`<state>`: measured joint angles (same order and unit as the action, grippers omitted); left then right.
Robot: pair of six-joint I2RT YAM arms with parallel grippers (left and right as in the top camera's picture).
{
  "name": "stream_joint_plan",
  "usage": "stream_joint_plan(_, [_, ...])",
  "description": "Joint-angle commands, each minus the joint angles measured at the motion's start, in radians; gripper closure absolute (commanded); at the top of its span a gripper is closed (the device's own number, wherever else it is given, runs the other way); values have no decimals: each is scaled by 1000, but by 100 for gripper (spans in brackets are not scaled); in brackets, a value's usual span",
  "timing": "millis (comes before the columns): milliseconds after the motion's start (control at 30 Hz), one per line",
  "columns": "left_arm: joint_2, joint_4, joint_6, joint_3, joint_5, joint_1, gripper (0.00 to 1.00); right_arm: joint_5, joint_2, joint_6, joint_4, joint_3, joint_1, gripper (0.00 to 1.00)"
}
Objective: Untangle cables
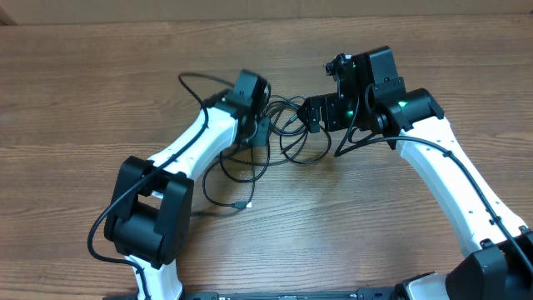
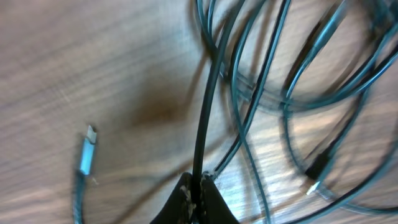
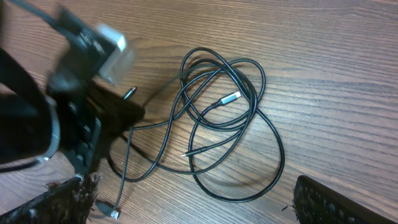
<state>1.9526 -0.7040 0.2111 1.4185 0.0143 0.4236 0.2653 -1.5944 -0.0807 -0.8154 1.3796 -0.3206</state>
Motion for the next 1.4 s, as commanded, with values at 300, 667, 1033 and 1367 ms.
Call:
stream_joint_plan(300, [9, -309, -10, 464, -55, -58, 96, 5, 0, 10, 2, -6, 2, 0])
stream_joint_plan(667, [9, -613, -132, 890, 124, -60, 96, 6, -4, 36, 19, -6, 2, 0])
stream_joint_plan(1033, [9, -746, -149, 1243, 247, -60, 96, 19, -5, 36, 81, -6, 2, 0])
stream_joint_plan(1367, [8, -833, -156, 1303, 270, -49, 96, 247, -5, 36, 277, -6, 2, 15])
